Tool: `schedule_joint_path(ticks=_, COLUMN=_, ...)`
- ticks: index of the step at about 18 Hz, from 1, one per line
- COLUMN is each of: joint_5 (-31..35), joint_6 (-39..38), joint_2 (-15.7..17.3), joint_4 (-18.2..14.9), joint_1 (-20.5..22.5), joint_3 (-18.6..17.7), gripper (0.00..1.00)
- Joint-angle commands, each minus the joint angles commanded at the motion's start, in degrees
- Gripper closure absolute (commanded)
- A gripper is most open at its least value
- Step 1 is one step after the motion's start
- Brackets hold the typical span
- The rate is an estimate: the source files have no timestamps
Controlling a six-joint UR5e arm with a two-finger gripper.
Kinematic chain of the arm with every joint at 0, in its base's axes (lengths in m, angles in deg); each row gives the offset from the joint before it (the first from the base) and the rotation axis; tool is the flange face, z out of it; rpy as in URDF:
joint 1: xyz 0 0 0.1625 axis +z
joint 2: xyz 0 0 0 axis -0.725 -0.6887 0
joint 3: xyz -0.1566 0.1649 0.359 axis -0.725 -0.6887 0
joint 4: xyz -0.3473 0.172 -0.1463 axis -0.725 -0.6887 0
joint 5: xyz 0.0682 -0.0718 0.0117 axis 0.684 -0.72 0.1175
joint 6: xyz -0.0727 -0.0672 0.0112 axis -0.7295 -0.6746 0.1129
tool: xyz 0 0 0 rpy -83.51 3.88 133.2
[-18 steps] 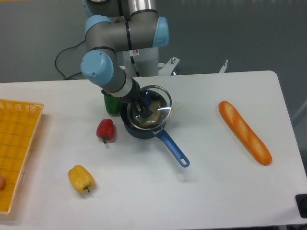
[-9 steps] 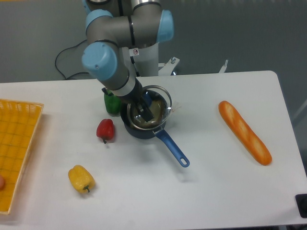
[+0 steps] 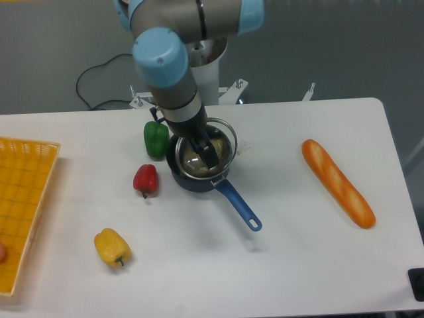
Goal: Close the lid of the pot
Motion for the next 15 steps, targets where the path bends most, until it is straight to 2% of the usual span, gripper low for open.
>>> schedule_joint_path(ticks=3, joint_5=-0.79, joint_6=0.09, joint_2=0.26, joint_4=-2.12, joint_1=1.23, joint_3=1.5, gripper=0.0)
schedule_joint_path(ticks=15, joint_5=-4.84, joint_6=-0.09, joint_2=2.11, joint_4=-2.12, joint_1=1.23, joint_3=1.06, gripper=0.0)
